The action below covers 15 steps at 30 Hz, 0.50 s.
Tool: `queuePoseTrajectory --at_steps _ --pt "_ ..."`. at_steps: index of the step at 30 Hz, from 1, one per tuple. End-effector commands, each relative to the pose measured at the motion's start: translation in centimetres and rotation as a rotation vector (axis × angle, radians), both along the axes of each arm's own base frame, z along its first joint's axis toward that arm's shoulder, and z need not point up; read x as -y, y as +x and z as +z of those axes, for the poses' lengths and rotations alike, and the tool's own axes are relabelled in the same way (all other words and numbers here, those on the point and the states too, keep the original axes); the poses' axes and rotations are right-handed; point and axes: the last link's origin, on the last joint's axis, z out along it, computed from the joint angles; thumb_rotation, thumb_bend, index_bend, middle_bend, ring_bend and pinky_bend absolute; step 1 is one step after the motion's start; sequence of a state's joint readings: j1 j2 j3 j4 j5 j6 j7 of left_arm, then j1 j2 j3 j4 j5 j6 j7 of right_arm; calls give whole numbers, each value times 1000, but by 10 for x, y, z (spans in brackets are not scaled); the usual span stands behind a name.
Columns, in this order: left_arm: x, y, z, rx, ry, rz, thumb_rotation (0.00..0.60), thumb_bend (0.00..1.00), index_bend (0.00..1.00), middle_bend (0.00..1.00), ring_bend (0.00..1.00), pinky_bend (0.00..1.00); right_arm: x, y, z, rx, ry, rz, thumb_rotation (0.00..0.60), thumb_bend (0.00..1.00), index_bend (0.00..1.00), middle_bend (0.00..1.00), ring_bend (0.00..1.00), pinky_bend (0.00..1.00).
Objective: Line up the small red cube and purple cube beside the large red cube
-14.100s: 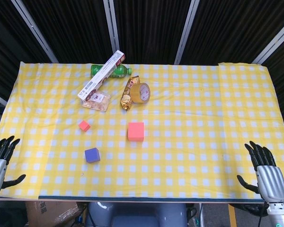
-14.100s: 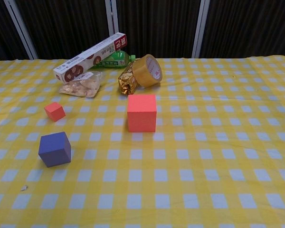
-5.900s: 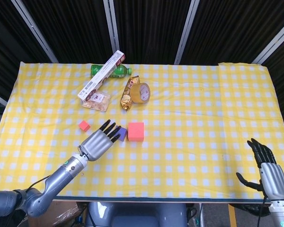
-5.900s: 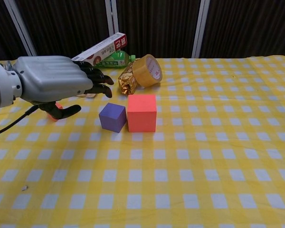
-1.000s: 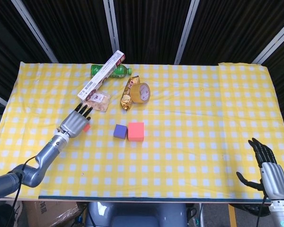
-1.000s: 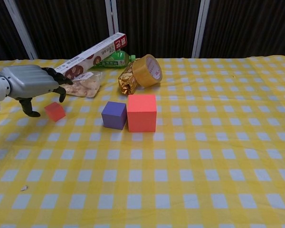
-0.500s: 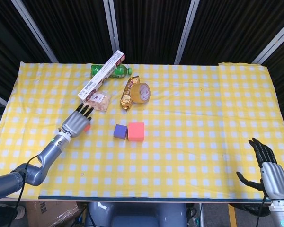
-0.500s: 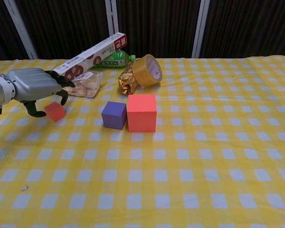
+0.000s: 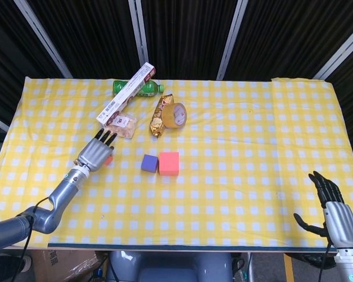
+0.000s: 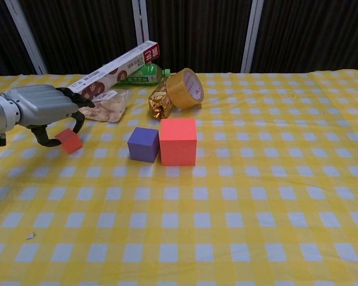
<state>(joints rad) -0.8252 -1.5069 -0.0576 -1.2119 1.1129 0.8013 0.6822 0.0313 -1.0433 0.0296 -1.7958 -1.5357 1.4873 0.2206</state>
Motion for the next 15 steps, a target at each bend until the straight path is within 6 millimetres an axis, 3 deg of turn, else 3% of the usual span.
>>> queuePoseTrajectory --at_steps 1,8,15 --pt "1 3 1 -15 6 -2 600 405 457 0 0 0 -1 0 1 4 -4 0 600 308 0 0 0 0" --pt "2 -3 4 -34 17 13 600 406 456 0 0 0 -1 0 2 6 -10 2 600 308 0 0 0 0" --pt "3 21 11 101 70 66 600 406 440 0 0 0 0 0 0 5 -5 4 600 308 0 0 0 0"
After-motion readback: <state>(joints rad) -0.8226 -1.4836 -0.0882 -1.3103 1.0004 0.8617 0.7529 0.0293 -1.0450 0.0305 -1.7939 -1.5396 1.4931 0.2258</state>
